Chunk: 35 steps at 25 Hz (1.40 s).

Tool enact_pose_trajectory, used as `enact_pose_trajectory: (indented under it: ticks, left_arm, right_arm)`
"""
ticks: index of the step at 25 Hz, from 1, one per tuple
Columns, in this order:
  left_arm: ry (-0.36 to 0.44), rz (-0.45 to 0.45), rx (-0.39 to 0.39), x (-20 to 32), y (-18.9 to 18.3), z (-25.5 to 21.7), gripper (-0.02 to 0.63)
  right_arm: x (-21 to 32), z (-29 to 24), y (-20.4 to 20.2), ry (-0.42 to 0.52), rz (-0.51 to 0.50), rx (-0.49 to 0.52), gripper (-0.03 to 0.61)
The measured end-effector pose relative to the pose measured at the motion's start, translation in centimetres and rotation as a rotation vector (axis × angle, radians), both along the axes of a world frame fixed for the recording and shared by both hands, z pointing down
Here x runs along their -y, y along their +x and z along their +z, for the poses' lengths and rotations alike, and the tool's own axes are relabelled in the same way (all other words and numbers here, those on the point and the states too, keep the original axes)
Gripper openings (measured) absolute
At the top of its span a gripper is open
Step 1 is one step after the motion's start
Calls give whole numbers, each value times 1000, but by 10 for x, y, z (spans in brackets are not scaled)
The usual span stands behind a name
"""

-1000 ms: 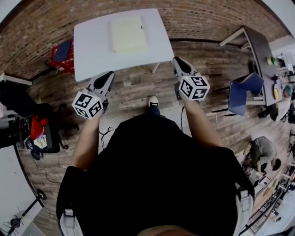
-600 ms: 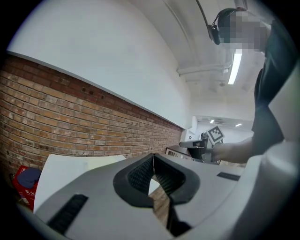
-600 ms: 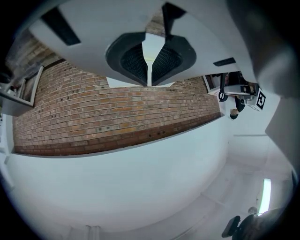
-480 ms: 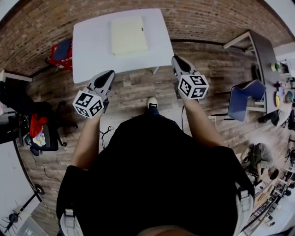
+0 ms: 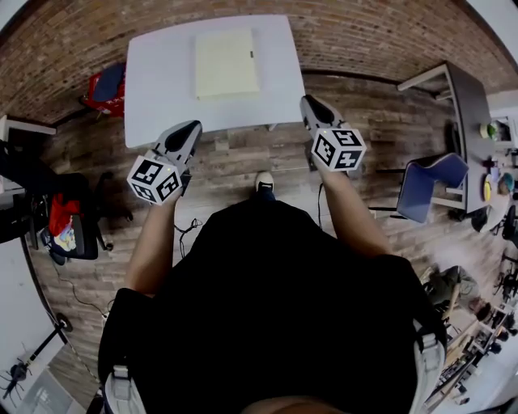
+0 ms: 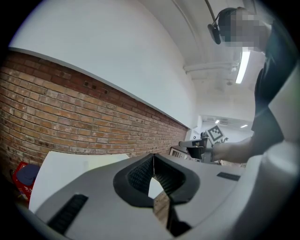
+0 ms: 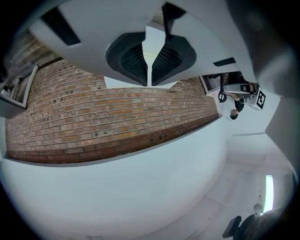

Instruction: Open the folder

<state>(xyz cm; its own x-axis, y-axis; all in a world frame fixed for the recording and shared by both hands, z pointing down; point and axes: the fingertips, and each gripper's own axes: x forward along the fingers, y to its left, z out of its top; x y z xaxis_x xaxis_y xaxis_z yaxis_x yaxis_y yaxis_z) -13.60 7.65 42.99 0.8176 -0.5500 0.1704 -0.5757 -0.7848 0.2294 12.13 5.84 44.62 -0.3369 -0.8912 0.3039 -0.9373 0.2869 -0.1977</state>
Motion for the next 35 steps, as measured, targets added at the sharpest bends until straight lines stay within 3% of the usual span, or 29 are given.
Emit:
enact_pose_trajectory:
  ticks: [20, 35]
  left_arm:
    - [13, -61, 85, 47, 63, 4, 14]
    - [-8, -141, 88, 69, 115, 7, 14]
  right_arm:
    - [69, 18, 54, -30, -95, 3, 49]
    - [104, 32, 93, -41, -189, 22, 49]
